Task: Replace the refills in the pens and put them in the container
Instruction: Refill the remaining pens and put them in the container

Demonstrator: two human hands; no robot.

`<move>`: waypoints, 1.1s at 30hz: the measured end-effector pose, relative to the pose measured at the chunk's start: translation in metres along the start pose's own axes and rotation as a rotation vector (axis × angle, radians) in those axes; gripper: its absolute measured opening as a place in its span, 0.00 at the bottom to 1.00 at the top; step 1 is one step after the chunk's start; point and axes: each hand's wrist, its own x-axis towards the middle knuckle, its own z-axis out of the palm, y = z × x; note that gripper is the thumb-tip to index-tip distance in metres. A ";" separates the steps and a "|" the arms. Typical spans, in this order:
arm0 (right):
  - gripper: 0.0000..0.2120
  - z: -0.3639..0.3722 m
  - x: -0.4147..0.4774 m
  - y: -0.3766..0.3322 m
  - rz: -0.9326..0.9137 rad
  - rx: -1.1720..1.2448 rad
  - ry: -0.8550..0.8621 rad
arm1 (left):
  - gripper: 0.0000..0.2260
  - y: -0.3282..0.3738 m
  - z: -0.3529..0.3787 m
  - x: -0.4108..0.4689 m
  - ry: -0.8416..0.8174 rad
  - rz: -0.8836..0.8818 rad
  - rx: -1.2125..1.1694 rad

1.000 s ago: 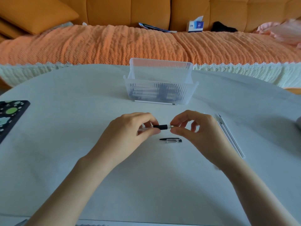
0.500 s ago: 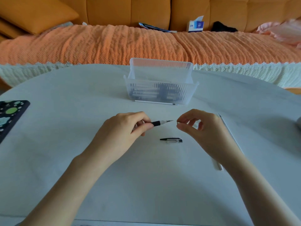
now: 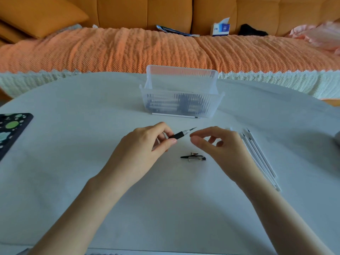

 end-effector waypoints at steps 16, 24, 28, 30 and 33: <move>0.08 -0.033 0.011 -0.012 0.183 0.741 0.266 | 0.05 0.004 0.002 -0.001 -0.057 0.006 0.023; 0.06 -0.057 0.021 0.012 0.101 0.140 0.397 | 0.05 0.003 0.002 -0.001 -0.073 0.007 0.120; 0.05 -0.051 0.018 0.019 0.112 -0.215 0.337 | 0.05 0.002 0.001 -0.001 -0.080 0.001 0.119; 0.04 -0.049 0.018 0.021 0.138 -0.296 0.324 | 0.05 0.001 0.000 -0.001 -0.082 0.000 0.119; 0.04 -0.044 0.017 0.025 0.142 -0.404 0.306 | 0.05 0.001 0.000 0.000 -0.080 -0.001 0.126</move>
